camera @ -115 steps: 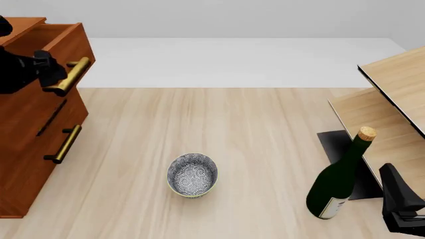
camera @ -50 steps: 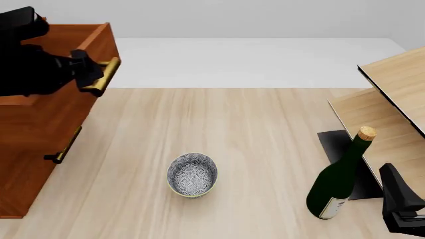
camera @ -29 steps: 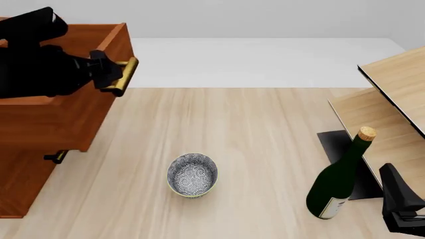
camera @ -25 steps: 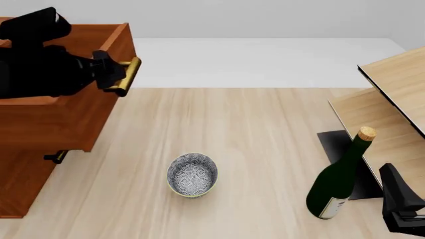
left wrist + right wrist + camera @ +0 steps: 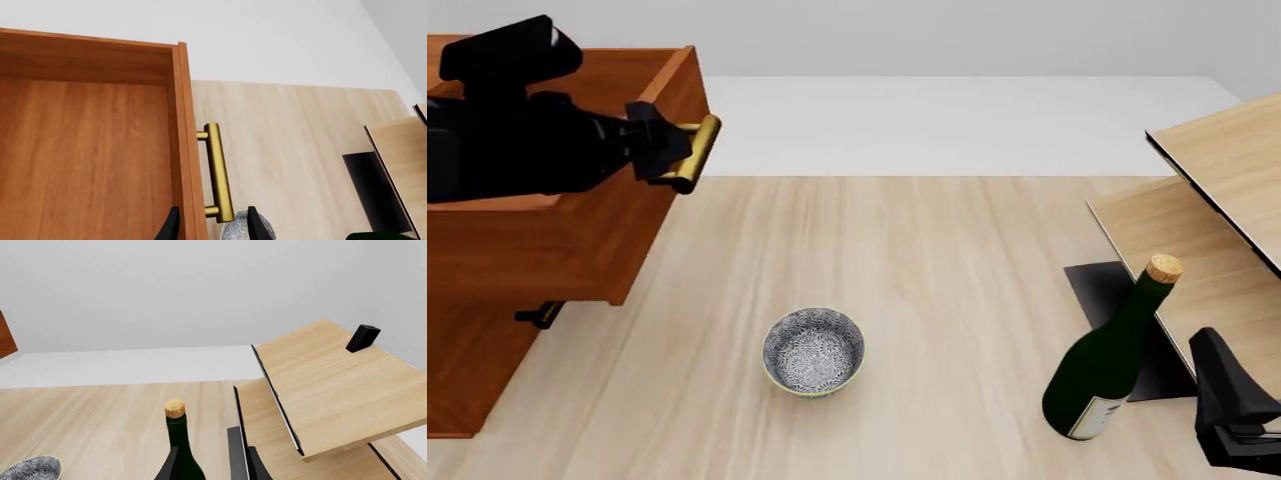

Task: Close the bottom drawer of the cabinet and open the top drawer.

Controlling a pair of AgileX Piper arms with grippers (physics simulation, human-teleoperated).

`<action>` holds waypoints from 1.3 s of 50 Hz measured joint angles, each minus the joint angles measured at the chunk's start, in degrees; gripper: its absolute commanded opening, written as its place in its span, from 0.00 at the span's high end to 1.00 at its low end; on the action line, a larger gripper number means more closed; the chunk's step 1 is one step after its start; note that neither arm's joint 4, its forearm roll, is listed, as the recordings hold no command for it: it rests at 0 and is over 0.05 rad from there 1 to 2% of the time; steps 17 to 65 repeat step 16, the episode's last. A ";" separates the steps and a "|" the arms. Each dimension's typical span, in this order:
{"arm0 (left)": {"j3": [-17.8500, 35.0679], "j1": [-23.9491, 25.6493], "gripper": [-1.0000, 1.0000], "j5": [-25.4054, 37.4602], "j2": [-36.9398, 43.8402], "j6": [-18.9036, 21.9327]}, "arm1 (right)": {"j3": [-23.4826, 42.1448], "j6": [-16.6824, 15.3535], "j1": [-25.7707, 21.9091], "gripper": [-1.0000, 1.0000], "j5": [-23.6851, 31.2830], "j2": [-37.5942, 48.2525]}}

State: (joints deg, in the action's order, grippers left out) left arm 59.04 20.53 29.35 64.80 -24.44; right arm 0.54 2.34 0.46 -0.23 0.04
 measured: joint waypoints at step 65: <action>-0.37 2.11 0.00 0.11 -0.28 -4.77 | -0.01 -0.01 -0.01 0.00 -0.01 0.00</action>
